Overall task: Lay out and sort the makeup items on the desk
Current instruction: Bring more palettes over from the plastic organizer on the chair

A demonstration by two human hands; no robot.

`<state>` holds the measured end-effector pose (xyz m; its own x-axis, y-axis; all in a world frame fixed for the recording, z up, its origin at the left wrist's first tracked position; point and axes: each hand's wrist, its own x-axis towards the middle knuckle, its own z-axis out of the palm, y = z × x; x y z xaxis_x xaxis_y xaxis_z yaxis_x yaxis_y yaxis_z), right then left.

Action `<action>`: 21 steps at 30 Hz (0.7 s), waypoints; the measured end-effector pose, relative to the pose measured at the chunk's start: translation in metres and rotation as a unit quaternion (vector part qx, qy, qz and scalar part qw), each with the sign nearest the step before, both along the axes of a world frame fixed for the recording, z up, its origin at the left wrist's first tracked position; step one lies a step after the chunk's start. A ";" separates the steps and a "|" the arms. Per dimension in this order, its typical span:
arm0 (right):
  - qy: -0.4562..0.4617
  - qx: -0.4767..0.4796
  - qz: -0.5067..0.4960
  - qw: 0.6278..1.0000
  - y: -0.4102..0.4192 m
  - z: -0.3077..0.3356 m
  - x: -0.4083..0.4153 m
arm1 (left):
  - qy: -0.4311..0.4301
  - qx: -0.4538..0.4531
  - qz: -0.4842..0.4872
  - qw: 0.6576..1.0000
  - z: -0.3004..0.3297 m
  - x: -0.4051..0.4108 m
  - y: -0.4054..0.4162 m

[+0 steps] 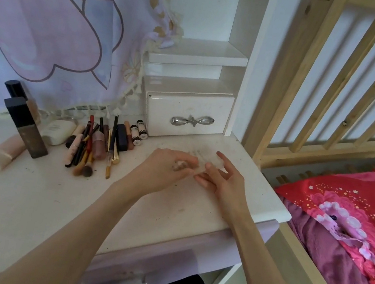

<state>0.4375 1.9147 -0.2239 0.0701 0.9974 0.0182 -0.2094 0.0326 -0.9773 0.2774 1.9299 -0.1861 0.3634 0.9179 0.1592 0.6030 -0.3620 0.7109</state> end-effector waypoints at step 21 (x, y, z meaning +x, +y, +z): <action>0.009 0.072 0.018 0.997 0.003 -0.004 0.003 | 0.134 0.050 0.018 0.989 0.024 0.001 -0.002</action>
